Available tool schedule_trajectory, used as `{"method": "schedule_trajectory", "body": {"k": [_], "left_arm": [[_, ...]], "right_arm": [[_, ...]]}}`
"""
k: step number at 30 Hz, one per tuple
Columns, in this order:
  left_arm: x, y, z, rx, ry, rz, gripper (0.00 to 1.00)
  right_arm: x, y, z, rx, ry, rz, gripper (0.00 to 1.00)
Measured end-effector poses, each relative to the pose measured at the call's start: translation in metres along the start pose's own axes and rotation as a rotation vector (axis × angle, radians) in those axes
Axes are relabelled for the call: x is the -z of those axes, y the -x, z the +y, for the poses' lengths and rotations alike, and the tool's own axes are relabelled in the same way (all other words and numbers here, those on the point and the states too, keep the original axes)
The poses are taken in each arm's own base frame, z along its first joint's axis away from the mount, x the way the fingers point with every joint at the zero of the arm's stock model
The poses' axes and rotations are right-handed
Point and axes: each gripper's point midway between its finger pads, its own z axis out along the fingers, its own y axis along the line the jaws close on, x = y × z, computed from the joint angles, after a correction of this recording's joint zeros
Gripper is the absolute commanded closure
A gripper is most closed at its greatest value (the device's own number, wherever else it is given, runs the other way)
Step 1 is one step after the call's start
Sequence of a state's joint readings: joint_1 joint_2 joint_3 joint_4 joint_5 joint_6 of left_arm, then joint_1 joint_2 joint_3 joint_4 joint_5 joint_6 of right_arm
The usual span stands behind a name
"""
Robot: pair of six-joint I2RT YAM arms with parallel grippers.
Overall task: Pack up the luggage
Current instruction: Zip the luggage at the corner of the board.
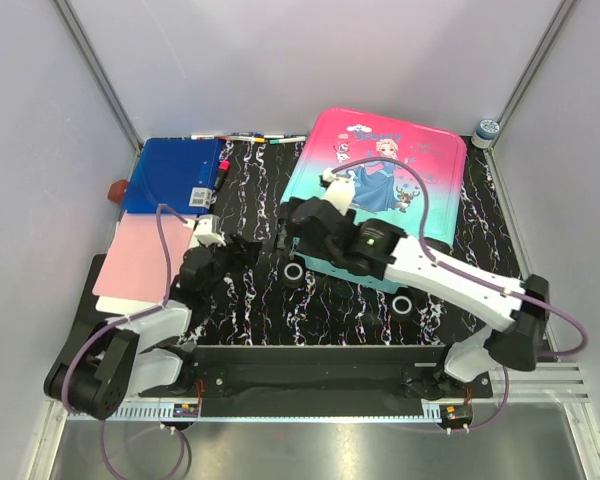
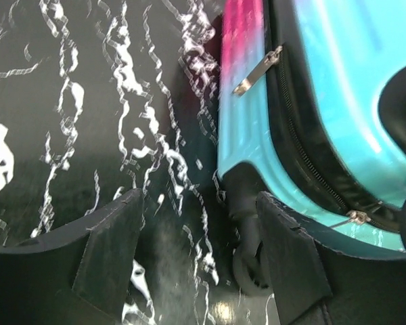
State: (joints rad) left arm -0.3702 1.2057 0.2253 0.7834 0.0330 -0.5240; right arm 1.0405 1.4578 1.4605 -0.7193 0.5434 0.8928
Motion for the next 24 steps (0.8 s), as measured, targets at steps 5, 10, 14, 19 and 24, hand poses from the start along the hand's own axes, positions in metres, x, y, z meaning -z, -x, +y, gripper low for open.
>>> {"method": "schedule_trajectory", "body": {"k": [5,10,14,19,24], "left_arm": [[0.003,0.011,-0.002,-0.046,0.051,0.067,0.24],[0.009,0.026,-0.002,-0.102,0.081,0.066,0.22],[0.015,0.012,0.011,-0.119,0.131,0.107,0.21],[0.022,-0.002,0.025,-0.129,0.176,0.141,0.2],[0.025,0.001,0.025,-0.13,0.18,0.123,0.2]], "right_arm": [[-0.027,-0.027,0.03,-0.034,0.033,0.067,0.0],[-0.044,-0.035,0.038,-0.086,0.012,0.075,0.0],[-0.057,-0.037,0.043,-0.112,-0.02,0.063,0.0],[-0.073,-0.034,0.046,-0.13,-0.078,0.034,0.0],[-0.082,-0.035,0.04,-0.116,-0.147,0.018,0.0]]}}
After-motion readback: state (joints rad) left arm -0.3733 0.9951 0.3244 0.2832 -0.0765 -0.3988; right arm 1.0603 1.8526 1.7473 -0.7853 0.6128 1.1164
